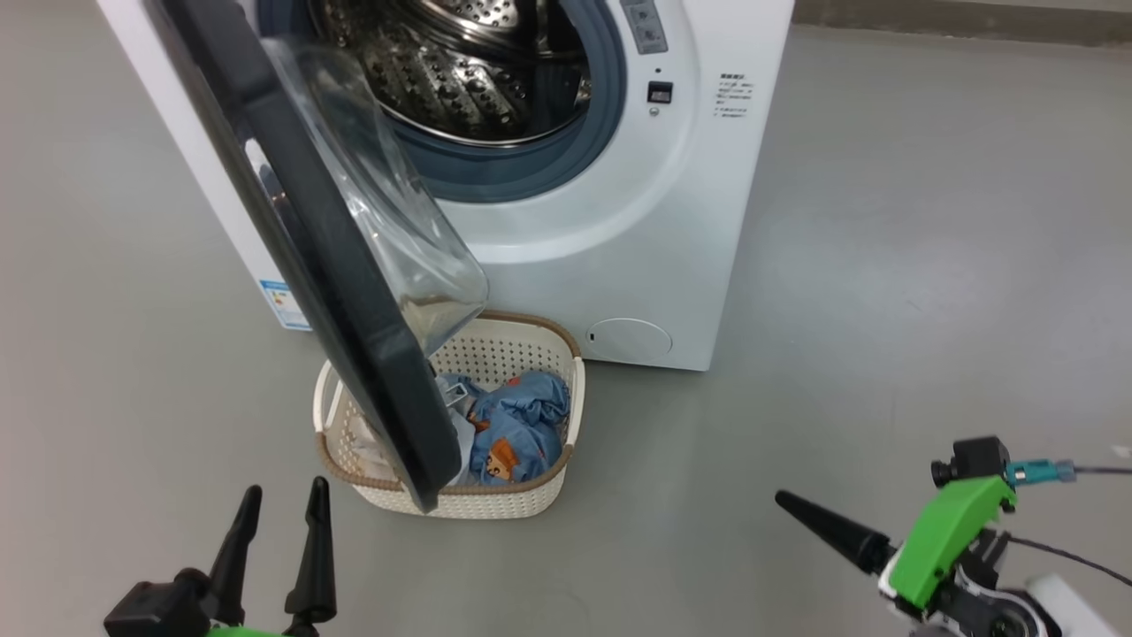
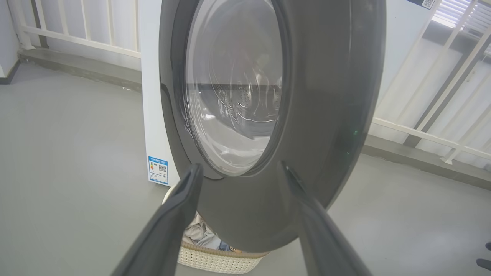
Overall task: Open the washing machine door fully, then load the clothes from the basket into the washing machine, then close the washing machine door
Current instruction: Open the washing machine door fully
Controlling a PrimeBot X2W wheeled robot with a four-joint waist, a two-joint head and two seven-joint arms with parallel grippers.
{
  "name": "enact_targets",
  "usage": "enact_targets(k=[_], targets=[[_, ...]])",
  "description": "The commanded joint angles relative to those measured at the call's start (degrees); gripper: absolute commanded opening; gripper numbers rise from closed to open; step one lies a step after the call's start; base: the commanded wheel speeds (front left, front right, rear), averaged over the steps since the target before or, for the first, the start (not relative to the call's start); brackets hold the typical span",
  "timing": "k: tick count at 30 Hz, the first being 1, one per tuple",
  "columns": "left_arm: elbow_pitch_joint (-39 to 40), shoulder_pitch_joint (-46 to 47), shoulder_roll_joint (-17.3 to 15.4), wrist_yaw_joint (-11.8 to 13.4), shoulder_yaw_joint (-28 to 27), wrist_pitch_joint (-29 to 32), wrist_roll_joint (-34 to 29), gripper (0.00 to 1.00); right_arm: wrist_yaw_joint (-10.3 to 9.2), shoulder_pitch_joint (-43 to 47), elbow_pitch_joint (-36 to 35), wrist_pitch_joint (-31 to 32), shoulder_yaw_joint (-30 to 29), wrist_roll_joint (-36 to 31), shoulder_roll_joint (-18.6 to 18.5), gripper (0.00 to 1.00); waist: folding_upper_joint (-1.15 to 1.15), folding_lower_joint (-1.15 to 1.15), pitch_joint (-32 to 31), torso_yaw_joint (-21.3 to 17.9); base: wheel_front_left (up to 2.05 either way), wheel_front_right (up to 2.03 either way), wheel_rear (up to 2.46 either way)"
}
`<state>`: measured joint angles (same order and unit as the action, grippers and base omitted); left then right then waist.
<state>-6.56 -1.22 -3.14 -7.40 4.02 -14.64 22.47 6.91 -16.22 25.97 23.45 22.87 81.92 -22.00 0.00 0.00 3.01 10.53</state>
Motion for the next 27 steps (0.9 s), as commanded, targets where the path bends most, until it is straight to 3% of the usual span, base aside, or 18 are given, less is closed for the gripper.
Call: enact_targets(k=[1,15,23,27], targets=[[1.7,0.8,-0.9,-0.1,-2.2,-0.4,-0.4,1.00,0.58,0.8,-2.4,-1.4,1.2,-1.0,-1.3,1.00,0.00,0.00,-0.4,-0.5,0.00,0.00,0.00],[2.1,0.1,-0.3,-0.1,-3.8,-0.4,-0.3,1.00,0.58,5.9,-7.8,-22.1,8.9,-7.0,-8.9,1.00,0.00,0.00,-0.1,-2.7,0.00,0.00,0.00],[1.9,0.4,-0.2,-0.1,-4.2,-0.4,-0.6,1.00,0.58,4.5,-3.7,-36.0,13.5,-12.5,-12.8,1.00,0.00,0.00,-0.3,-2.7,0.00,0.00,0.00],[2.0,0.6,-0.1,-0.1,-4.5,-0.4,-0.8,1.00,0.58,3.5,-1.0,-38.3,13.0,-16.7,-12.8,1.00,0.00,0.00,-0.4,-2.6,0.00,0.00,0.00]])
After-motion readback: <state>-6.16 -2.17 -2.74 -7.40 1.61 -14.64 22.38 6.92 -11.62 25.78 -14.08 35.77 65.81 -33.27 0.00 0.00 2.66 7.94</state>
